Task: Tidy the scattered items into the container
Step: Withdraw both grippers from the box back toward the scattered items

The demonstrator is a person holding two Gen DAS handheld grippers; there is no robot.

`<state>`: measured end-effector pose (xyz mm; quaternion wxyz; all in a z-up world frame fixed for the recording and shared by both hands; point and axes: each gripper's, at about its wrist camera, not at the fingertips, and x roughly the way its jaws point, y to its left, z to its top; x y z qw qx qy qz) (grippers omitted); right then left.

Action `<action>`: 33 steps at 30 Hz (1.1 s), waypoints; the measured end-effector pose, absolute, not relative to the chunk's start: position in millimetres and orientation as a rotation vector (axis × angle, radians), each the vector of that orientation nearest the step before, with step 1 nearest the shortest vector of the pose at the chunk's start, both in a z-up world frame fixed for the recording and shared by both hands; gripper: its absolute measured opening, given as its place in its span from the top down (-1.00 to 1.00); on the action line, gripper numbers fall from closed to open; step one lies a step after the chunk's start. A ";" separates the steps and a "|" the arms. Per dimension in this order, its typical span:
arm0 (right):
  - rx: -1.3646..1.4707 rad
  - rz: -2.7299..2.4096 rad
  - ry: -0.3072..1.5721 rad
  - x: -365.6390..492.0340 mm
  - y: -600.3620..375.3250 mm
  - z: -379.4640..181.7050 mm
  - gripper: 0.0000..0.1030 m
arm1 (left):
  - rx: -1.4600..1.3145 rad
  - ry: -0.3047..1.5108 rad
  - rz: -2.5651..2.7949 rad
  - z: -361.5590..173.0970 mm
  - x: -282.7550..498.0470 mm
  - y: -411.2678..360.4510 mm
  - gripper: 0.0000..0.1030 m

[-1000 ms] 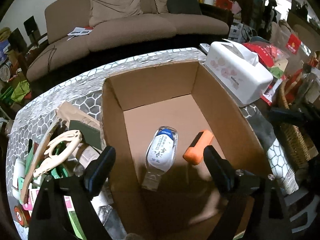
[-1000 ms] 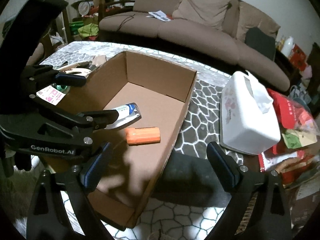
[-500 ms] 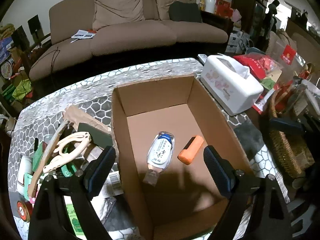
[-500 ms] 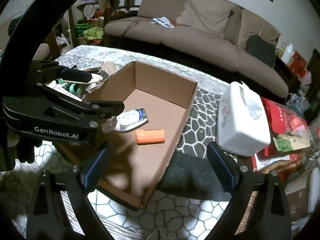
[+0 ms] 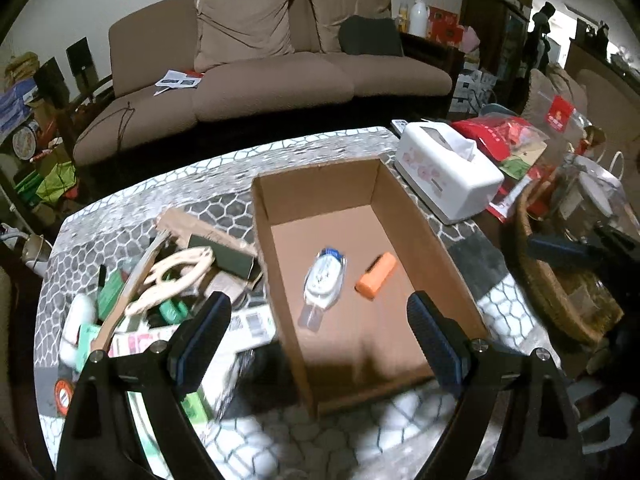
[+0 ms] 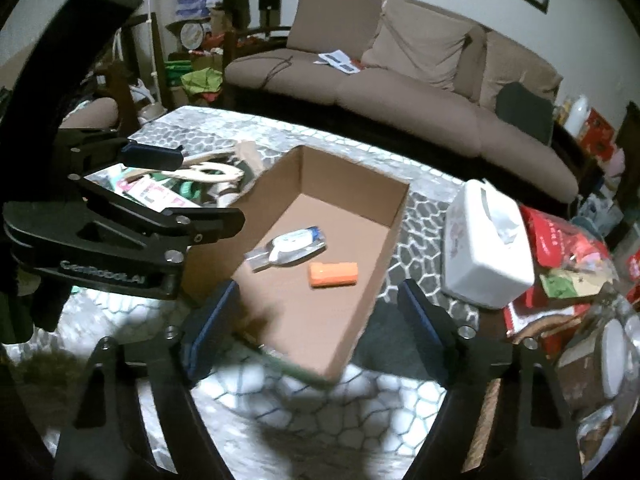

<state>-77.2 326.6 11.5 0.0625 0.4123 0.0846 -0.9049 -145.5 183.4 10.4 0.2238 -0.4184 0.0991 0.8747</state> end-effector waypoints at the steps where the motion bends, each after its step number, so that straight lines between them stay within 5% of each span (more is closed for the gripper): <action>1: 1.248 -2.729 0.248 -73.1 323.6 12.1 -0.26 | -1.151 0.274 2.420 12.9 -139.6 180.3 -0.76; 9: 1.201 -2.713 0.218 -33.4 291.6 20.9 0.04 | -1.091 0.285 2.458 27.7 -84.0 145.8 -0.66; 20: 1.146 -2.734 -0.028 -6.1 271.7 34.6 0.59 | -1.061 0.246 2.577 34.1 -45.4 81.5 0.49; 26: 1.114 -2.723 -0.176 -2.5 262.8 23.9 0.76 | -1.055 0.191 2.662 26.9 -34.1 44.3 0.83; 33: 1.132 -2.713 -0.152 1.3 239.3 -3.6 0.98 | -1.050 0.128 2.744 11.1 -30.1 19.2 1.00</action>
